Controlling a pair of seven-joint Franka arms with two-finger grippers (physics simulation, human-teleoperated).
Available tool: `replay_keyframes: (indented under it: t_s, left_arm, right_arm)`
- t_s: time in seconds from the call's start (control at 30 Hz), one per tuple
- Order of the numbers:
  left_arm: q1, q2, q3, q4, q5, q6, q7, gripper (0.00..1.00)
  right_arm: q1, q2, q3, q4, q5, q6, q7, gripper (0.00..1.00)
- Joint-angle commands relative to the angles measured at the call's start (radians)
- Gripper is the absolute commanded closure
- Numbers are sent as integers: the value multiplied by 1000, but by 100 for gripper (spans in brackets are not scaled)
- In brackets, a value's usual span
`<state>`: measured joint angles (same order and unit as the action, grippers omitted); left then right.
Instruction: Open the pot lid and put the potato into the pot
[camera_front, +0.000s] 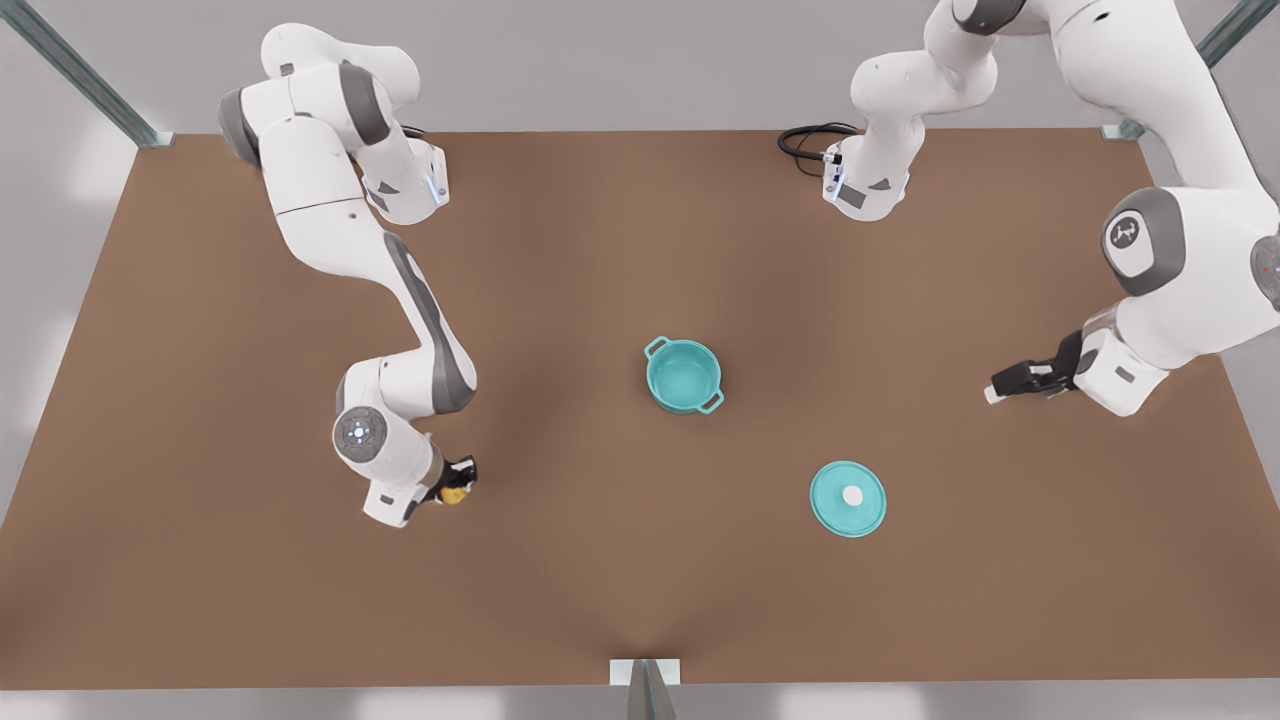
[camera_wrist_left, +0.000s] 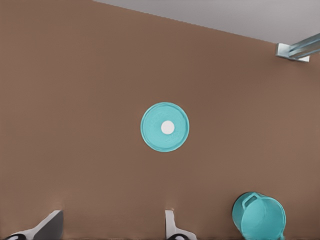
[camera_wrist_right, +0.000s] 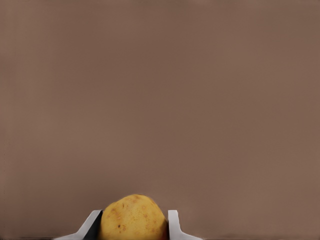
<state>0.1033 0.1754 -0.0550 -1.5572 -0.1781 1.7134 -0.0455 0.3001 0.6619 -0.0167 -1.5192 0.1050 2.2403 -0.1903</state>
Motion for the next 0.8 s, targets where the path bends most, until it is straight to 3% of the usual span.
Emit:
replay_keyframes:
  t_s: [0.0,0.1,0.2,0.27,0.5,0.77]
  left_arm:
    - [-2,-16,-9,-4,5,-57,147,0]
    - [-11,-16,-26,31,3,-140,150,0]
    - [3,21,-19,62,83,-130,154,0]
    - [9,84,-22,84,-31,-98,151,0]
    - [3,113,-22,126,45,-29,104,0]
    - [-31,116,-25,123,109,-28,110,0]
  right_arm:
    - [28,-28,1,7,-11,-100,12,49]
    - [80,-79,1,8,-10,-137,5,49]
    - [175,-84,0,45,-5,-137,8,49]
    - [234,-82,0,60,-7,-137,9,49]
    - [372,-38,0,154,84,-119,60,51]
    - [508,31,17,177,128,24,146,52]
